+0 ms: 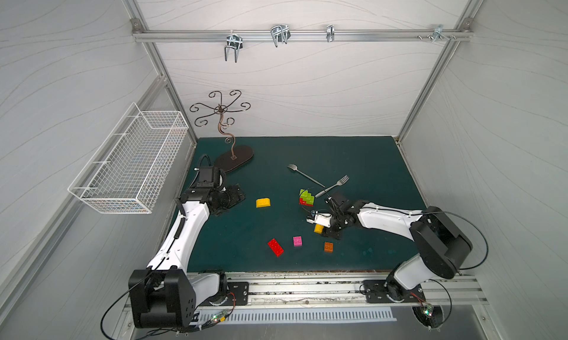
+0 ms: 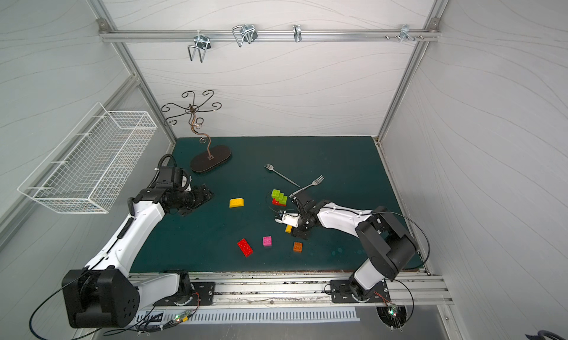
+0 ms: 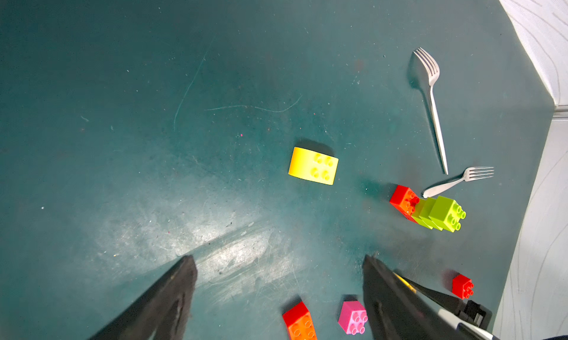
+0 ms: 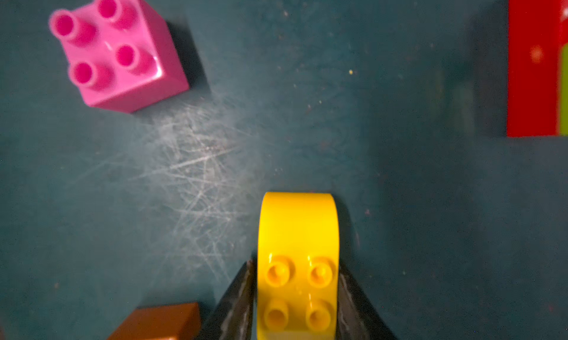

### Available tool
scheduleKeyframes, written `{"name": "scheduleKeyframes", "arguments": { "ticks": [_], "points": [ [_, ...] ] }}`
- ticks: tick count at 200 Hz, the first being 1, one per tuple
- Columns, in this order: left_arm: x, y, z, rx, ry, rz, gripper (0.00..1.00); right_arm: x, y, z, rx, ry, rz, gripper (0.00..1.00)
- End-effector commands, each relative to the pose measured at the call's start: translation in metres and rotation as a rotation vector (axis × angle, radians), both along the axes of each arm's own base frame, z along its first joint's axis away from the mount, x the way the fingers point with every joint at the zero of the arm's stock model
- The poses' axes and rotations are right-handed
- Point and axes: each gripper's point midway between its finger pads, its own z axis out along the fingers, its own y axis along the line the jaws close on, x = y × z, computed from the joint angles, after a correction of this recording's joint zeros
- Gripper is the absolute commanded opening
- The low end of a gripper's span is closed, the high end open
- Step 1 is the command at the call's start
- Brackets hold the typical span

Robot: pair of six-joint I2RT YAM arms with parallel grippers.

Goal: Assemble the letter s with lego
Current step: Move the lego brick at the center of the board.

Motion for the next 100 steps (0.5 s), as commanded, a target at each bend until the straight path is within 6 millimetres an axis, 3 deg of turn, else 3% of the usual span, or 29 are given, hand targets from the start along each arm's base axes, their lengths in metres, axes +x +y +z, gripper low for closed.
{"name": "scheduleKeyframes", "arguments": {
  "ticks": [1,41,100],
  "points": [
    [0.006,0.003,0.009,0.006,-0.044,0.007,0.88,-0.001,0.016,-0.005,-0.023,-0.005,0.052,0.37],
    [0.006,0.005,0.009,0.015,-0.042,0.012,0.88,0.007,0.054,0.016,0.021,-0.001,0.086,0.33],
    [0.005,0.005,0.009,0.018,-0.042,0.012,0.88,0.009,0.100,0.010,0.016,0.041,0.113,0.35]
  ]
}}
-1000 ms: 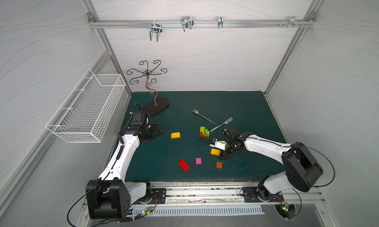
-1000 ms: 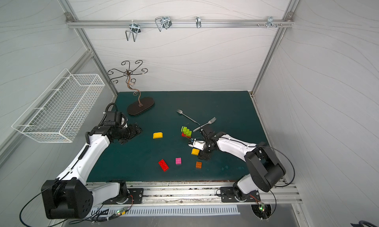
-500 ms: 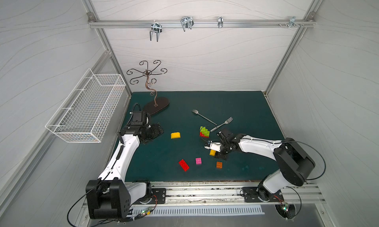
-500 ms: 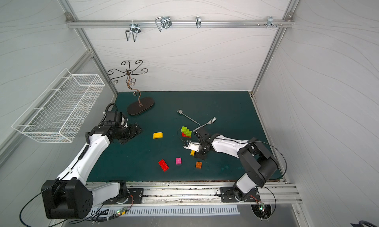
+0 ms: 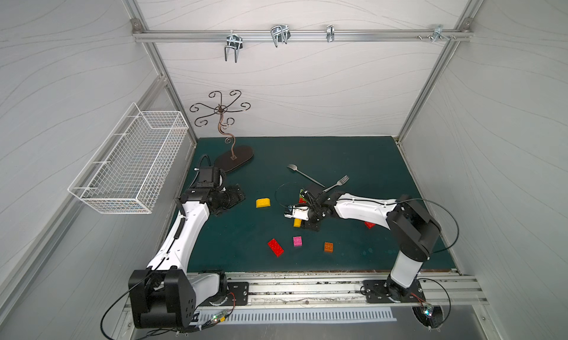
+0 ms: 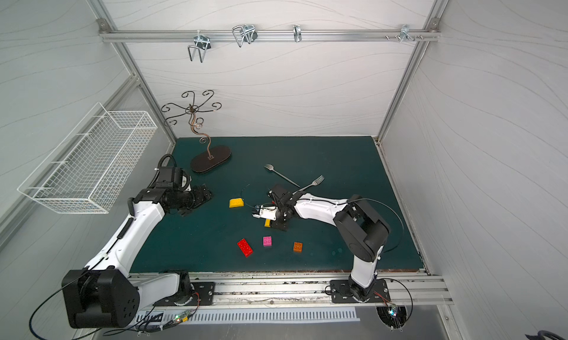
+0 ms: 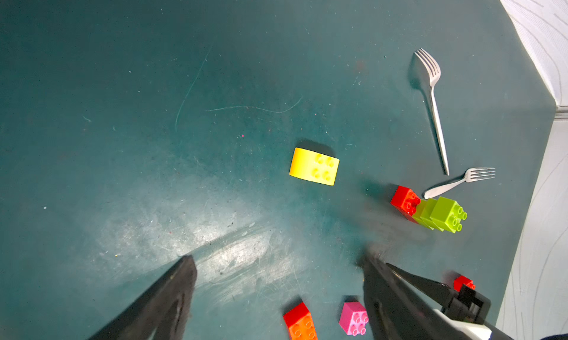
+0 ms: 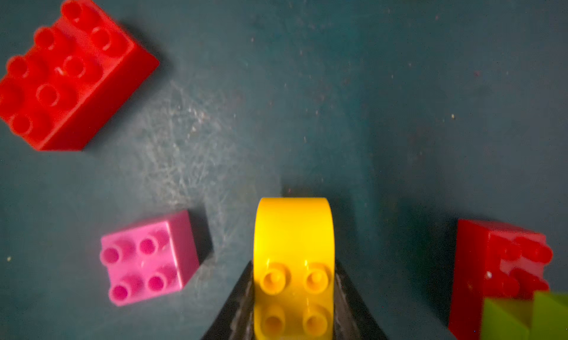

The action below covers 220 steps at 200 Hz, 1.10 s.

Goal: Assemble the letter s with lego
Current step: Move the lego brick at the center of the board, then pick up the lego brick from the center of the board.

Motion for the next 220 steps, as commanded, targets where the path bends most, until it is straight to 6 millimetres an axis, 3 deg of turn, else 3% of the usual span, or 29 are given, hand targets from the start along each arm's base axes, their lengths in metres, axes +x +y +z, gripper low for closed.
{"name": "scheduleKeyframes", "arguments": {
  "ticks": [1,54,86,109,158,184,220],
  "points": [
    [0.005,0.004,0.009,0.014,-0.040,0.010,0.88,-0.012,0.006,-0.009,-0.029,0.075,-0.001,0.35],
    [0.005,0.005,0.010,0.017,-0.046,0.011,0.88,-0.011,0.019,-0.017,-0.038,0.113,0.002,0.40],
    [0.005,0.005,0.010,0.018,-0.046,0.012,0.88,-0.010,0.018,-0.016,-0.020,0.091,-0.003,0.53],
    [0.005,0.005,0.010,0.019,-0.045,0.011,0.89,-0.007,0.020,0.005,0.081,0.018,-0.003,0.57],
    [0.005,0.005,0.010,0.019,-0.045,0.009,0.89,-0.022,-0.004,0.049,0.360,-0.052,-0.025,0.59],
    [0.005,0.005,0.009,0.020,-0.042,0.012,0.89,-0.026,-0.016,0.039,0.390,-0.045,-0.042,0.60],
    [0.006,0.007,0.007,0.028,-0.034,0.016,0.88,-0.019,-0.013,0.028,0.460,-0.057,-0.070,0.60]
  ]
}}
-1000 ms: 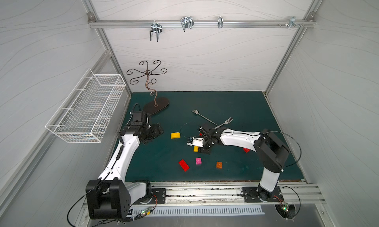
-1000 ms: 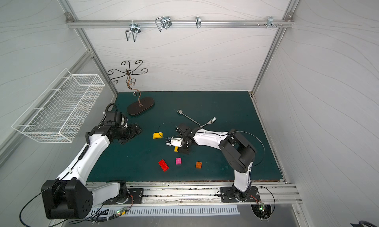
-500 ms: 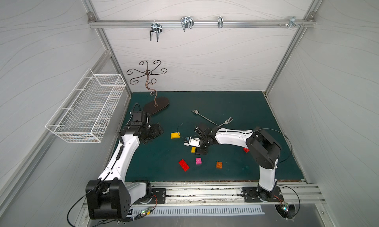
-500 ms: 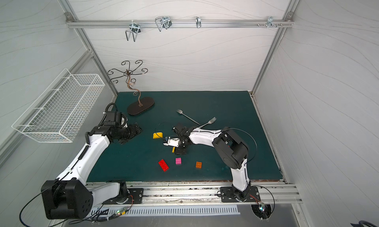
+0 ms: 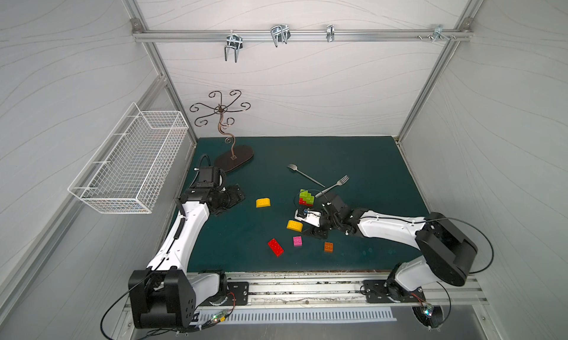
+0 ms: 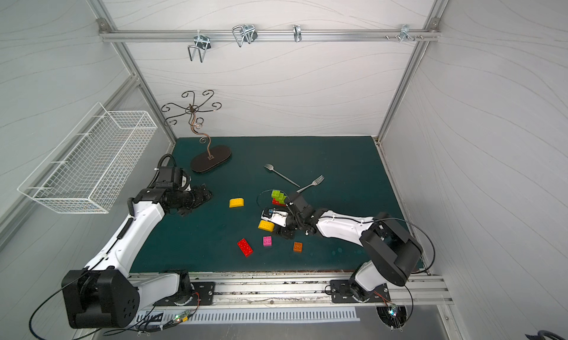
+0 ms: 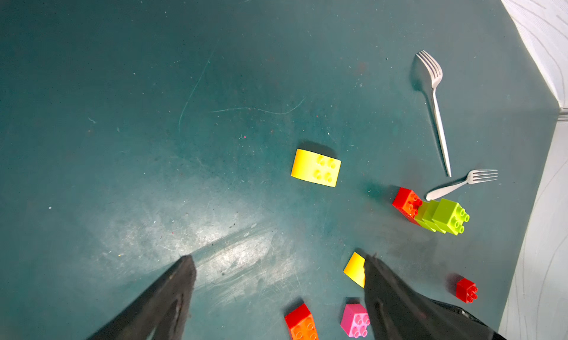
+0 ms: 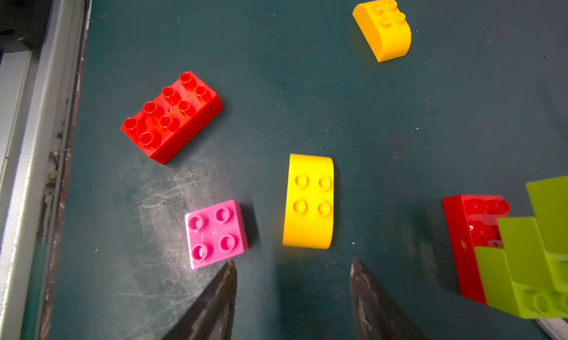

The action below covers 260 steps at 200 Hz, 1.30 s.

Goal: Assemble the letter s with lego
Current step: Pick up the lego brick from the center of the board.

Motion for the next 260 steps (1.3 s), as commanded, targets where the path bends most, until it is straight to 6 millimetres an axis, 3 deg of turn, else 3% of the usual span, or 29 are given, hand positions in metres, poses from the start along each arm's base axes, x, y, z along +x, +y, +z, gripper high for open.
{"name": "scheduleKeyframes", "arguments": {
  "ticks": [1,174,260],
  "points": [
    [0.005,0.005,0.007,0.018,-0.032,0.011,0.88,0.008,0.011,0.004,0.110,-0.012,-0.016,0.60],
    [0.006,0.007,0.007,0.026,-0.030,0.016,0.88,0.013,0.010,-0.051,0.128,0.053,-0.080,0.54],
    [0.006,0.007,0.007,0.027,-0.031,0.017,0.88,0.009,0.005,-0.054,0.117,0.048,-0.069,0.41]
  ]
}}
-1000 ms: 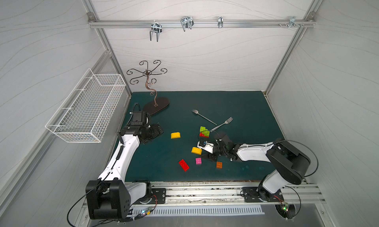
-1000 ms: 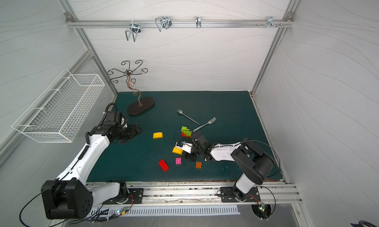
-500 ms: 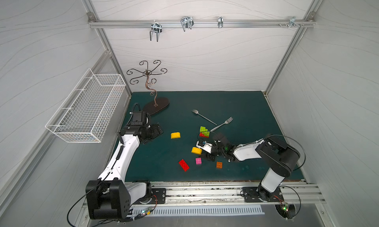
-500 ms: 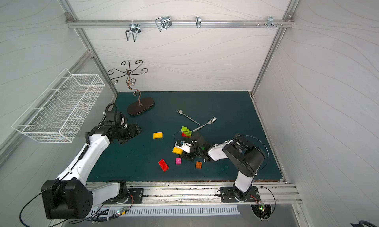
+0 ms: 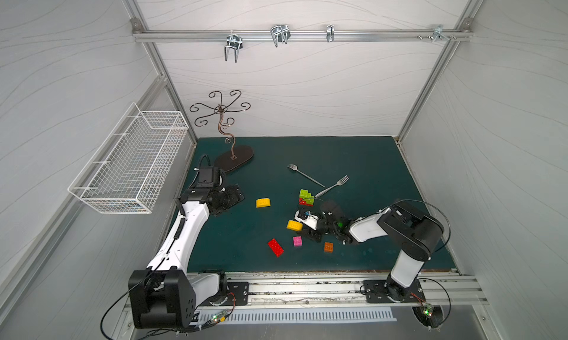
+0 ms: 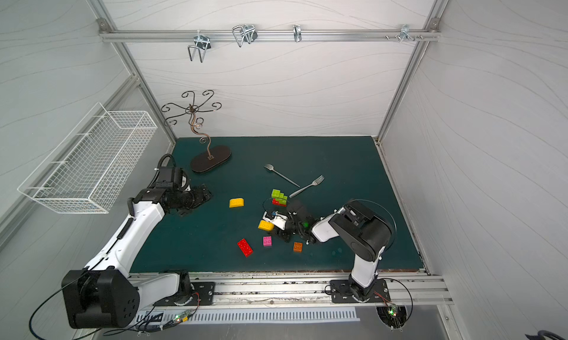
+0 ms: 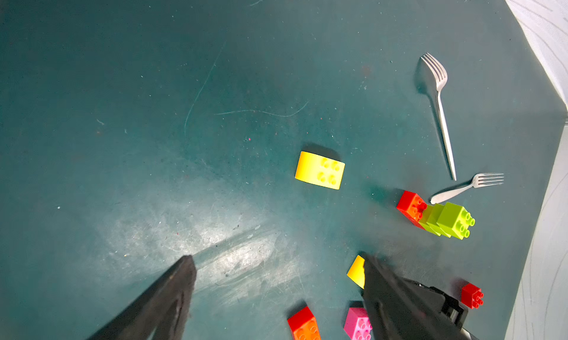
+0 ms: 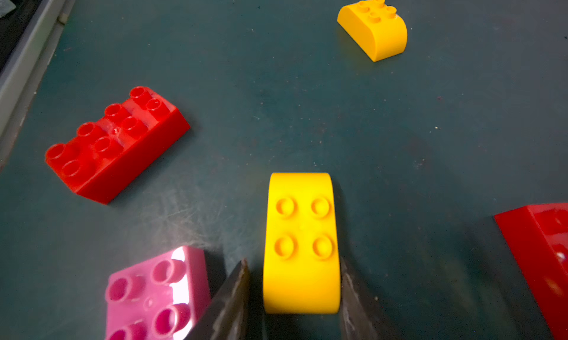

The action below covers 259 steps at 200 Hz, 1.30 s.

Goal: Assemble the letter s with lego
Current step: Pick up the lego brick from the center of the board, then assemble the lego brick with the lego brick.

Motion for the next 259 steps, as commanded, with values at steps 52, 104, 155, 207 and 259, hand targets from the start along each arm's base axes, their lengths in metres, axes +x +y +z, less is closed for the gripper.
{"name": "scheduleKeyframes", "arguments": {
  "ticks": [52,104,155,207,259],
  "points": [
    [0.017,-0.029,0.015,-0.158,-0.093,-0.096,0.83,0.000,-0.012,0.068,-0.023,-0.124,0.059,0.27],
    [0.043,-0.131,0.066,-0.576,-0.192,-0.332,0.79,0.058,-0.061,0.164,0.044,-0.174,0.000,0.22],
    [0.076,-0.186,0.063,-0.812,-0.137,-0.337,0.84,0.096,-0.080,0.174,0.076,-0.129,0.008,0.20],
    [0.088,-0.213,0.037,-0.888,-0.119,-0.365,0.93,0.105,-0.074,0.147,0.038,-0.063,0.031,0.20],
    [0.082,-0.228,0.004,-0.875,-0.084,-0.420,0.93,0.104,-0.064,0.128,0.013,-0.017,0.043,0.20]
  ]
}}
